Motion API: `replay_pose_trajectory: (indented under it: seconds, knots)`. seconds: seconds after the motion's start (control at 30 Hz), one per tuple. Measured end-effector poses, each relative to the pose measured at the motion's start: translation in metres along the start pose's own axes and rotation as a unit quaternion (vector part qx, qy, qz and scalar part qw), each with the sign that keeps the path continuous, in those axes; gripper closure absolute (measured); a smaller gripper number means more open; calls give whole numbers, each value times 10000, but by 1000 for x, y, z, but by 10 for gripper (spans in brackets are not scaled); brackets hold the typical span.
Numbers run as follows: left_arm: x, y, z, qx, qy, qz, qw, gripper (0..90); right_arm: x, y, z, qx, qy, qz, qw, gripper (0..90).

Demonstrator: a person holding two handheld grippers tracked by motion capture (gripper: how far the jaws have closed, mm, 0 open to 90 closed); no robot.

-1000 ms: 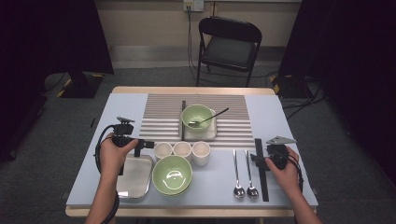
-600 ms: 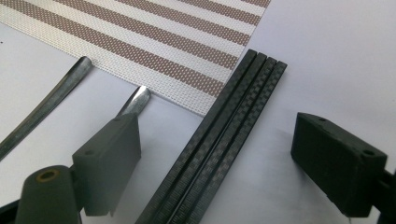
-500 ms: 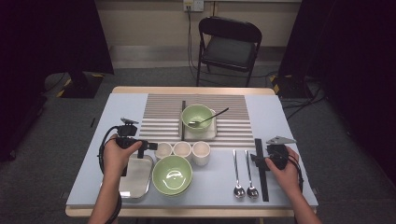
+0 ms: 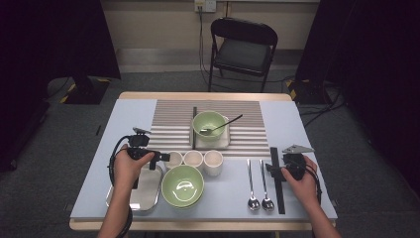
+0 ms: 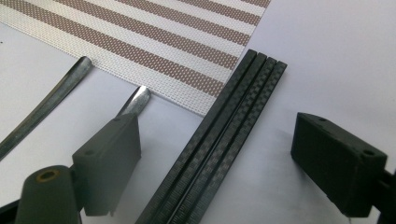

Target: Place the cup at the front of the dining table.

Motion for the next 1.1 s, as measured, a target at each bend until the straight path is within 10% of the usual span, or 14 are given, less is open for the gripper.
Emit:
replay_pose_trajectory:
  seconds: [1.1]
  knots:
    - [-3,1,16,-23,283,364,9989,226,0,0,0,2,5,3,10000,149]
Point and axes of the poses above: each handheld gripper's, and its own axes: z roughly forward along the jaws, y roughly out of its top, x roughly to its left, the point moved 5 cm from there along z, roughly forward along the jaws, and after that the axes turned 13 degrees about x, right-handed, at the moved point
